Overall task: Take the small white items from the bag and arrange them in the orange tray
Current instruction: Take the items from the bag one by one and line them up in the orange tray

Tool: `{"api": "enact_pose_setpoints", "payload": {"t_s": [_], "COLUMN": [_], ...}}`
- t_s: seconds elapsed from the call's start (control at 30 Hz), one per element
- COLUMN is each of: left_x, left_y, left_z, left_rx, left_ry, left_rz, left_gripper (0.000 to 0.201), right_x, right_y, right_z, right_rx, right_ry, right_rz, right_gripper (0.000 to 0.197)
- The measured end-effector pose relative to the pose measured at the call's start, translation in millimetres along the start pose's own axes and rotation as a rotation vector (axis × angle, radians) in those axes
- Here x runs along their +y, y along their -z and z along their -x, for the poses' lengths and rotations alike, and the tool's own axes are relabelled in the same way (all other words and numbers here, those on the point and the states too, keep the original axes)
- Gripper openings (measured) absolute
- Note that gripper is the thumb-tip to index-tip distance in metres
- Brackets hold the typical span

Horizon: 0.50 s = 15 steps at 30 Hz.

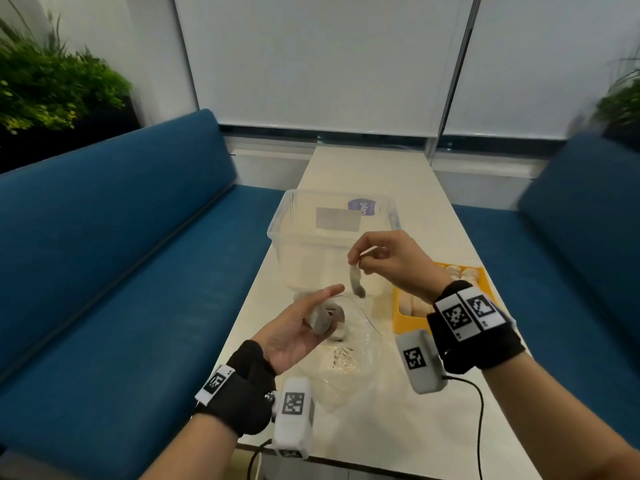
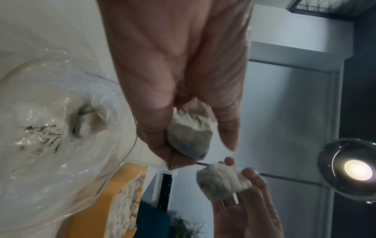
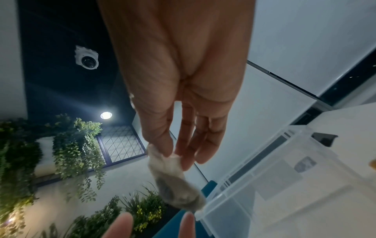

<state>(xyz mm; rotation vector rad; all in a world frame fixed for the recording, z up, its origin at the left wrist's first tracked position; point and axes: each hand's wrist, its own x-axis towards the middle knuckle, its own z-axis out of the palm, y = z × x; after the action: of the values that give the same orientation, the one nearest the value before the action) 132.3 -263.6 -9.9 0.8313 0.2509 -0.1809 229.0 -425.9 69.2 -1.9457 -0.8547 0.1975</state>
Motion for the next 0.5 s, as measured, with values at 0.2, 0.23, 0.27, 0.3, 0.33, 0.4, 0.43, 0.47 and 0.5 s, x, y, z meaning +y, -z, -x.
{"api": "enact_pose_setpoints", "payload": {"t_s": [0.2, 0.23, 0.27, 0.3, 0.33, 0.4, 0.43, 0.47, 0.5], "left_x": [5.1, 5.1, 5.1, 4.9, 5.1, 5.8, 5.9, 5.9, 5.9], "left_y": [-12.3, -14.2, -15.8, -17.2, -18.8, -23.5, -26.0, -28.3, -30.4], "left_z": [-10.6, -11.7, -12.4, -13.2, -13.9, -14.2, -14.2, -14.3, -14.5], "left_rx": [-0.052, -0.055, -0.064, -0.081, -0.095, -0.092, -0.079, -0.060, -0.039], "left_ry": [-0.019, -0.033, -0.047, -0.057, -0.066, -0.091, -0.111, -0.135, -0.162], "left_rz": [-0.114, -0.152, -0.186, -0.208, -0.230, -0.298, -0.337, -0.376, -0.413], "left_gripper": [0.053, 0.046, 0.037, 0.031, 0.026, 0.016, 0.014, 0.014, 0.017], "right_x": [-12.8, -12.6, -12.5, -11.6, -10.7, -8.8, -6.8, -4.8, -2.9], "right_y": [19.3, 21.8, 23.9, 25.9, 27.8, 31.3, 33.5, 36.1, 39.0], "right_z": [-5.4, -5.6, -5.1, -4.4, -3.5, -1.3, -0.4, 0.4, 1.3], "right_rx": [-0.164, -0.173, -0.175, -0.171, -0.165, -0.148, -0.134, -0.115, -0.095], "right_ry": [-0.013, -0.010, -0.006, -0.002, 0.001, 0.003, -0.004, -0.017, -0.033], "right_rz": [-0.082, -0.096, -0.106, -0.112, -0.113, -0.113, -0.119, -0.127, -0.135], "right_gripper": [0.013, 0.013, 0.012, 0.013, 0.013, 0.015, 0.016, 0.015, 0.015]}}
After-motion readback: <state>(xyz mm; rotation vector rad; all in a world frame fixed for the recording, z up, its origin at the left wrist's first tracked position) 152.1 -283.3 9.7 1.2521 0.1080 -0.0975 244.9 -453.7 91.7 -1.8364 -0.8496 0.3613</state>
